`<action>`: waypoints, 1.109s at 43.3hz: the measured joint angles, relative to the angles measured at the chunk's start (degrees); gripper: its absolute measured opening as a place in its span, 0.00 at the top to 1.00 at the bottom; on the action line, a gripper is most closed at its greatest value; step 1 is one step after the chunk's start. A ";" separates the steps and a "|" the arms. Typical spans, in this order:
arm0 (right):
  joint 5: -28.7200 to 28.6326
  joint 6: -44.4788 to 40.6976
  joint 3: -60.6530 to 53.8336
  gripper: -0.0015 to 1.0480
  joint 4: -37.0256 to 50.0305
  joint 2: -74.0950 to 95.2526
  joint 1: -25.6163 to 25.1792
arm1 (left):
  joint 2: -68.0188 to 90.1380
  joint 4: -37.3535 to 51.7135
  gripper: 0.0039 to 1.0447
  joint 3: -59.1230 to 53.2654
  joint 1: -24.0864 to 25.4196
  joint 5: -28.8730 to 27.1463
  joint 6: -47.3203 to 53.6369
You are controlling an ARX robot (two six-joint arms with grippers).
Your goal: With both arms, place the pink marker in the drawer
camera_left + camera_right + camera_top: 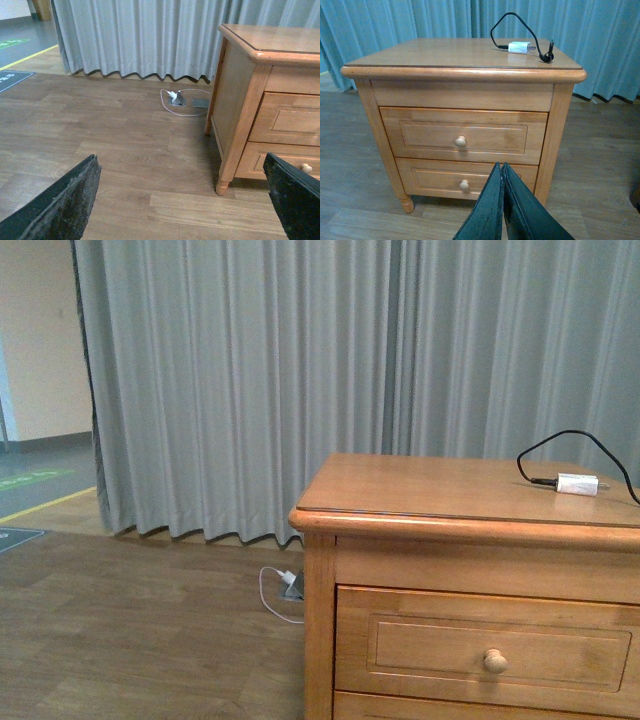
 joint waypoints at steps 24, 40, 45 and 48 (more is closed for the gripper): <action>0.00 -0.09 0.07 0.96 -12.79 -12.35 0.00 | 0.00 0.00 0.06 0.00 0.00 0.00 0.00; -0.02 -0.07 0.07 0.36 -12.79 -12.35 0.00 | 0.00 0.00 0.06 0.00 0.00 0.00 0.00; -0.02 -0.07 0.07 0.14 -12.79 -12.35 0.00 | 0.00 0.00 0.06 0.00 0.00 0.00 0.00; -0.02 0.00 0.07 0.06 -12.79 -12.35 0.00 | 0.00 0.00 0.06 0.00 0.00 0.00 0.00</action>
